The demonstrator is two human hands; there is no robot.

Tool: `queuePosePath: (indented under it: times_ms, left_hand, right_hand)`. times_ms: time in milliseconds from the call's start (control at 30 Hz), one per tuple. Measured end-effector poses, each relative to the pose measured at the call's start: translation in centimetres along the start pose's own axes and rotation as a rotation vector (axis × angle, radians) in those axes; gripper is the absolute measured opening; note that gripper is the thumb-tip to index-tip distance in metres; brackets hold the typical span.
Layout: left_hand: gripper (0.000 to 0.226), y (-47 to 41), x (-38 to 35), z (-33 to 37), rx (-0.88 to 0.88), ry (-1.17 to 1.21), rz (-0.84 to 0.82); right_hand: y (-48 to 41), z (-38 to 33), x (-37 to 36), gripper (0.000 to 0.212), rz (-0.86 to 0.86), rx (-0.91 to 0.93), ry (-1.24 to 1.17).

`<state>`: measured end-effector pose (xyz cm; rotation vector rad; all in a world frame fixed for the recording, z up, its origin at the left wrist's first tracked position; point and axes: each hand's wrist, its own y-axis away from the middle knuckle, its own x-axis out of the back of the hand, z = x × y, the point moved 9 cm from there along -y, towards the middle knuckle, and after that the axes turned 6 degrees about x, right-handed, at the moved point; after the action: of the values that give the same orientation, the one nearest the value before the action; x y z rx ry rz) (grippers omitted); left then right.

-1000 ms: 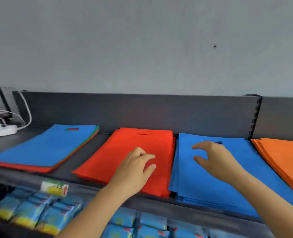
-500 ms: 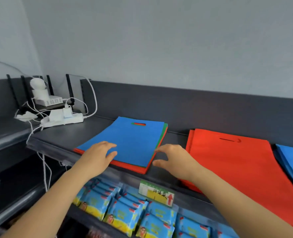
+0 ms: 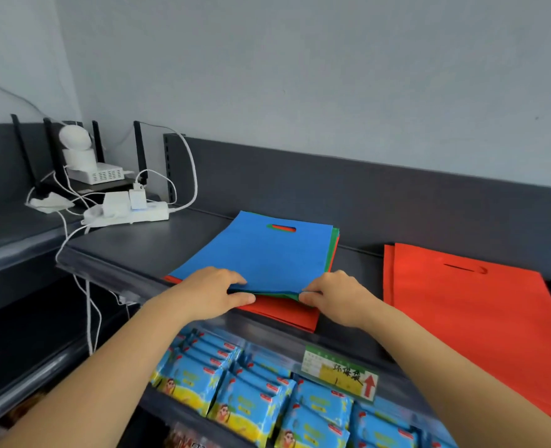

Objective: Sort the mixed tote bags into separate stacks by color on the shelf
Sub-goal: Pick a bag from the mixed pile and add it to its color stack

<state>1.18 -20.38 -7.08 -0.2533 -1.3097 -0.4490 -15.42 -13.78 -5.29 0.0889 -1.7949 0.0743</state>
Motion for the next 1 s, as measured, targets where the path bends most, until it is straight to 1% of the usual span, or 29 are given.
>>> queuePosePath:
  times_ms: [100, 200, 233, 300, 333, 400, 467, 500, 533, 600, 633, 667, 700, 733, 767, 800, 833, 867, 900, 967, 1000]
  left_hand:
    - [0.061, -0.2, 0.3, 0.2, -0.009, 0.022, -0.013]
    - [0.058, -0.5, 0.5, 0.1, 0.002, 0.019, -0.037]
    - [0.050, -0.6, 0.6, 0.1, -0.003, 0.011, -0.030]
    - [0.028, -1.1, 1.0, 0.2, -0.041, -0.023, 0.034]
    - [0.029, -1.3, 1.2, 0.2, -0.049, -0.035, 0.077]
    - [0.039, -1.6, 1.4, 0.1, -0.045, -0.049, 0.142]
    - [0.042, -1.7, 1.6, -0.1, -0.035, -0.041, 0.188]
    - [0.042, -1.6, 1.7, -0.1, -0.038, -0.043, 0.211]
    - [0.041, -1.4, 1.8, 0.1, -0.046, -0.063, 0.234]
    - [0.036, -0.5, 2.1, 0.5, -0.055, -0.164, 0.302]
    - [0.030, 0.2, 2.4, 1.1, -0.070, -0.240, 0.371]
    - [0.024, 1.2, 2.8, 2.0, -0.110, -0.299, 0.467]
    - [0.018, 2.1, 3.1, 3.3, -0.186, -0.324, 0.547]
    - [0.012, 3.0, 3.2, 4.8, -0.264, -0.329, 0.593]
    - [0.008, 3.9, 3.3, 6.1, -0.346, -0.309, 0.643]
    - [0.007, 4.8, 3.4, 7.2, -0.421, -0.275, 0.706]
    - [0.010, 5.4, 3.3, 8.2, -0.481, -0.239, 0.734]
    - [0.014, 5.9, 3.3, 9.0, -0.506, -0.218, 0.742]
    - [0.017, 6.4, 3.4, 10.0, -0.524, -0.215, 0.751]
    - [0.017, 7.0, 3.7, 11.6, -0.543, -0.211, 0.775]
    - [0.012, 7.2, 3.8, 12.2, -0.541, -0.219, 0.789]
  right_hand:
    - [-0.4, 0.2, 0.6, 0.044, -0.032, -0.039, -0.036]
    - [-1.2, 0.3, 1.0, 0.043, -0.049, -0.050, -0.016]
    - [-1.5, 0.3, 1.1, 0.043, -0.040, -0.056, -0.012]
    - [-1.9, 0.5, 1.3, 0.044, -0.010, -0.073, -0.026]
    - [-2.1, 0.5, 1.4, 0.045, 0.011, -0.085, -0.038]
    - [-1.9, 0.8, 1.4, 0.046, 0.045, -0.107, -0.055]
    - [-1.4, 1.5, 0.8, 0.050, 0.054, -0.130, -0.121]
    - [-1.1, 1.9, 0.5, 0.051, 0.069, -0.150, -0.229]
    - [-0.6, 2.7, 0.2, 0.053, 0.111, -0.192, -0.405]
    - [0.5, 5.3, 0.3, 0.061, 0.278, -0.357, -0.830]
    - [1.1, 6.4, 0.1, 0.063, 0.317, -0.448, -1.007]
    - [1.7, 7.0, -0.1, 0.062, 0.303, -0.511, -1.142]
    - [2.2, 7.1, -0.4, 0.057, 0.248, -0.546, -1.240]
    - [2.7, 7.1, -0.5, 0.052, 0.192, -0.561, -1.279]
    - [3.3, 7.0, -0.4, 0.046, 0.154, -0.564, -1.274]
    - [3.5, 7.2, -0.3, 0.037, 0.153, -0.557, -1.233]
    - [3.8, 7.8, 0.0, 0.027, 0.185, -0.556, -1.165]
    - [4.2, 8.6, 0.4, 0.026, 0.239, -0.565, -1.061]
    - [4.7, 9.4, 1.0, 0.035, 0.303, -0.567, -0.971]
    - [5.6, 10.5, 2.4, 0.053, 0.422, -0.541, -0.914]
    - [6.2, 10.9, 3.2, 0.053, 0.484, -0.514, -0.912]
